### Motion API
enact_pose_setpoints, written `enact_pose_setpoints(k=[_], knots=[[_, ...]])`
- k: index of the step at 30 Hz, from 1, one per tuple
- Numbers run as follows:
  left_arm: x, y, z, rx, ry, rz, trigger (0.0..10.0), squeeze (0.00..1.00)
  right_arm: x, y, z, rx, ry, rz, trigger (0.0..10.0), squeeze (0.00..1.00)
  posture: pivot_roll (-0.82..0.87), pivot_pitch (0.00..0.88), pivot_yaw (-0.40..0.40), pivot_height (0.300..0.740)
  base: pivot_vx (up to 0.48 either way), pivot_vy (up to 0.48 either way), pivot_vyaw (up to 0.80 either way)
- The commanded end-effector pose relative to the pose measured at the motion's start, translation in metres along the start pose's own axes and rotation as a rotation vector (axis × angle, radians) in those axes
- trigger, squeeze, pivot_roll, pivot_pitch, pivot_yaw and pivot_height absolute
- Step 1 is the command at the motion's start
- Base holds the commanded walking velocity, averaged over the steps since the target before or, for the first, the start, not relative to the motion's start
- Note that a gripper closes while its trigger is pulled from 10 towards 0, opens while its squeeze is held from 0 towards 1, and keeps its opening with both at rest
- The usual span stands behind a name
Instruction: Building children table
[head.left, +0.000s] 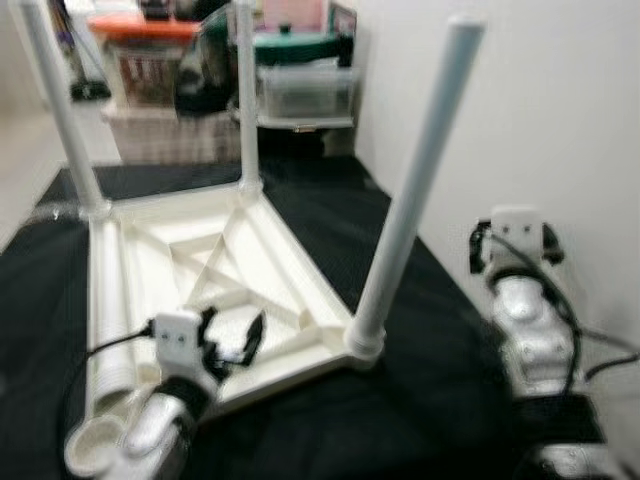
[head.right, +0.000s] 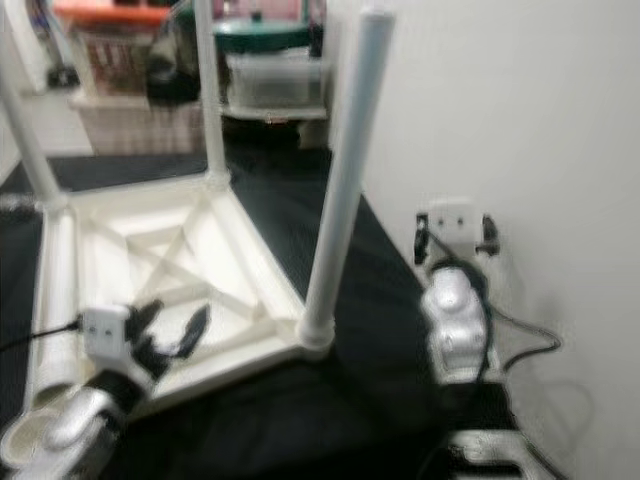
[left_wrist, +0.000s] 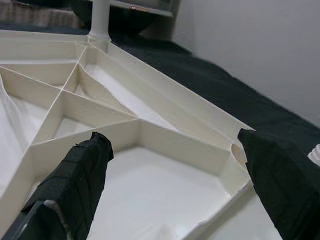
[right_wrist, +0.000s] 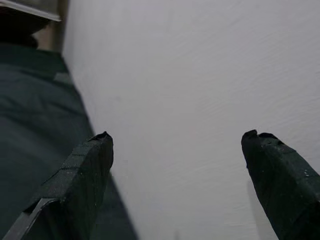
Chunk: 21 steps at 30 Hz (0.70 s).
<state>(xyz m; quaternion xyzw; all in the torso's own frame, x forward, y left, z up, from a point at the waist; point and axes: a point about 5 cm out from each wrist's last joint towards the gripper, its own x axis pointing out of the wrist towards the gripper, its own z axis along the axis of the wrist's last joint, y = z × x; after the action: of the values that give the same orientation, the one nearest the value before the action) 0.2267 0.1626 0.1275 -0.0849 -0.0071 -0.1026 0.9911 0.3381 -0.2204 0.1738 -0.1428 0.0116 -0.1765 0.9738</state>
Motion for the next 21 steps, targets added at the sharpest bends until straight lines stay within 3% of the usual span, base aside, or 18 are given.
enact_pose_setpoints(k=[1, 3, 7, 8, 9, 12, 13, 14, 17, 19, 20, 21], knots=[[0.001, -0.006, -0.001, -0.011, 0.004, -0.031, 10.0, 0.0, 0.002, -0.007, -0.002, 0.038, -0.01, -0.01, 10.0, 0.0, 0.03, 0.0, -0.118, 0.74, 0.0, 0.0, 0.0], [0.002, -0.006, 0.0, -0.011, 0.0, -0.046, 10.0, 0.0, 0.01, -0.016, 0.012, 0.153, -0.105, 0.081, 10.0, 0.0, 0.03, 0.0, -0.112, 0.74, 0.0, 0.0, 0.0], [0.002, -0.006, 0.0, -0.009, 0.001, -0.049, 10.0, 0.0, 0.016, -0.027, 0.019, 0.141, -0.152, 0.117, 10.0, 0.0, 0.02, 0.0, -0.109, 0.74, 0.0, 0.0, 0.0], [0.001, -0.005, 0.0, -0.01, 0.002, -0.051, 10.0, 0.0, 0.025, -0.043, 0.024, 0.084, -0.177, 0.167, 10.0, 0.0, 0.02, 0.0, -0.109, 0.74, 0.0, 0.0, 0.0], [0.001, -0.005, 0.0, -0.011, 0.003, -0.053, 10.0, 0.0, 0.03, -0.055, 0.028, 0.097, -0.175, 0.239, 10.0, 0.0, 0.02, 0.0, -0.111, 0.74, 0.0, 0.0, 0.0], [0.001, -0.005, 0.0, -0.011, 0.003, -0.055, 10.0, 0.0, 0.032, -0.06, 0.029, 0.144, -0.167, 0.307, 10.0, 0.0, 0.02, 0.0, -0.111, 0.74, 0.0, 0.0, 0.0], [0.0, -0.005, 0.0, -0.014, 0.004, -0.062, 10.0, 0.0, 0.029, -0.063, 0.033, 0.163, -0.19, 0.437, 10.0, 0.0, 0.02, 0.0, -0.114, 0.74, 0.0, 0.0, 0.0], [0.0, -0.005, 0.0, -0.014, 0.004, -0.062, 10.0, 0.0, 0.029, -0.063, 0.033, 0.163, -0.19, 0.437, 10.0, 0.0, 0.02, 0.0, -0.114, 0.74, 0.0, 0.0, 0.0], [0.0, -0.006, 0.0, -0.02, 0.004, -0.079, 10.0, 0.0, 0.019, -0.076, 0.038, 0.094, -0.193, 0.79, 10.0, 0.0, 0.02, 0.0, -0.115, 0.74, 0.0, 0.0, 0.0], [0.001, -0.006, 0.0, -0.022, 0.003, -0.086, 10.0, 0.0, 0.017, -0.078, 0.039, 0.07, -0.191, 0.845, 10.0, 0.0, 0.02, 0.0, -0.114, 0.74, 0.0, 0.0, 0.0], [0.001, -0.009, 0.001, -0.023, 0.004, -0.109, 10.0, 0.0, 0.016, -0.083, 0.043, -0.001, -0.2, 0.95, 10.0, 0.0, 0.02, 0.0, -0.115, 0.74, 0.0, 0.0, 0.0], [0.001, -0.01, 0.001, -0.024, 0.003, -0.118, 10.0, 0.0, 0.016, -0.085, 0.043, -0.03, -0.199, 0.977, 10.0, 0.0, 0.03, 0.0, -0.115, 0.74, 0.0, 0.0, 0.0]])
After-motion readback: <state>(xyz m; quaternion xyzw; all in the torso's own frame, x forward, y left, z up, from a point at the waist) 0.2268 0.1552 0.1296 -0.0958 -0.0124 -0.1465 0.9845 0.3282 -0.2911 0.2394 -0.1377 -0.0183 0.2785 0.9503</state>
